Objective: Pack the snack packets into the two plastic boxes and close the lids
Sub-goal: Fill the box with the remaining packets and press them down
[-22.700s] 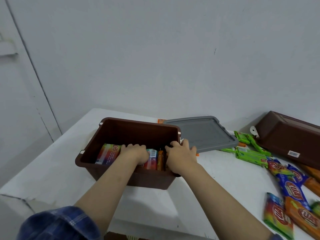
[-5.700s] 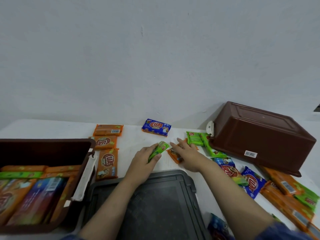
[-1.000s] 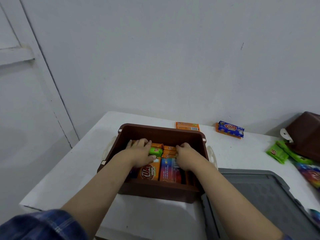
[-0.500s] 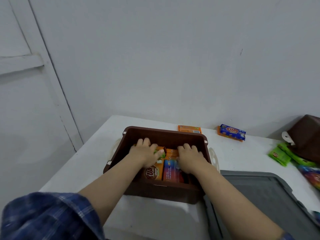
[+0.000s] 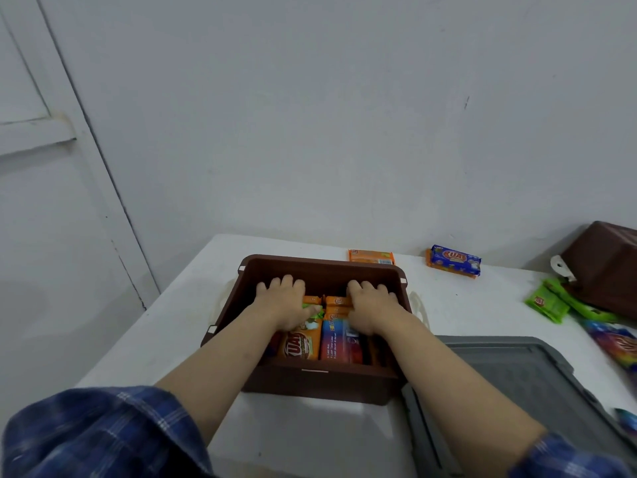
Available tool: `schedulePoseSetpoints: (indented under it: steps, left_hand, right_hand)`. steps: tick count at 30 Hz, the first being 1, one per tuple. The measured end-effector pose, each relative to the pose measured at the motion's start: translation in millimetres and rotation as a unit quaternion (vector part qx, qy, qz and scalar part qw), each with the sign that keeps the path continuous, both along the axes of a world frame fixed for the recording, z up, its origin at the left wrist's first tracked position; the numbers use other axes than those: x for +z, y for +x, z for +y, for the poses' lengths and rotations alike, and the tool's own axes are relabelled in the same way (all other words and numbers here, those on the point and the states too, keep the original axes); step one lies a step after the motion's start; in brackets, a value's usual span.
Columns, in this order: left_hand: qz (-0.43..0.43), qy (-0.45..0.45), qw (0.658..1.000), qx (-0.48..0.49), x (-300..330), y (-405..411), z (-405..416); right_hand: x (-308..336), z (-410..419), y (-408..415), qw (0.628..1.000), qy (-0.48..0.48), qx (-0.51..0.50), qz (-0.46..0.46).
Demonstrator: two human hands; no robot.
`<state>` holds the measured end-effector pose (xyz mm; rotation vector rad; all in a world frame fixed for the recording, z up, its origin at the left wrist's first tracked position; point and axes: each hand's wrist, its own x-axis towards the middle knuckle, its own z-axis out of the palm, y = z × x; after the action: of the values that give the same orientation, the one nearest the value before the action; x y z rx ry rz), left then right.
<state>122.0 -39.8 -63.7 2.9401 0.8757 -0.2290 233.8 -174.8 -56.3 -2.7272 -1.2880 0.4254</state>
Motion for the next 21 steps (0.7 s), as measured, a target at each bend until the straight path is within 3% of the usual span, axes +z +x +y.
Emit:
schedulePoseSetpoints:
  steps: [7,11,14,16,21]
  left_hand:
    - [-0.079,-0.020,0.997,-0.008,0,5,0]
    - [-0.135,0.072,0.986,-0.059,-5,-2,-13]
    - [0.012,-0.047,0.997,-0.060,-12,-7,-14]
    - [0.122,-0.099,0.986,-0.055,-12,-8,-10]
    - [0.162,-0.118,0.979,-0.046,-14,-4,-1]
  right_hand:
    - [-5,-2,-9,0.989,0.112,0.005,-0.100]
    - [-7,-7,-12,0.992,0.108,-0.005,-0.072]
    - [-4,-9,-13,0.999,0.033,0.011,-0.034]
    - [-5,-11,-18,0.999,-0.030,0.023,-0.017]
    - [-12,-17,-26,0.996,-0.094,0.015,0.000]
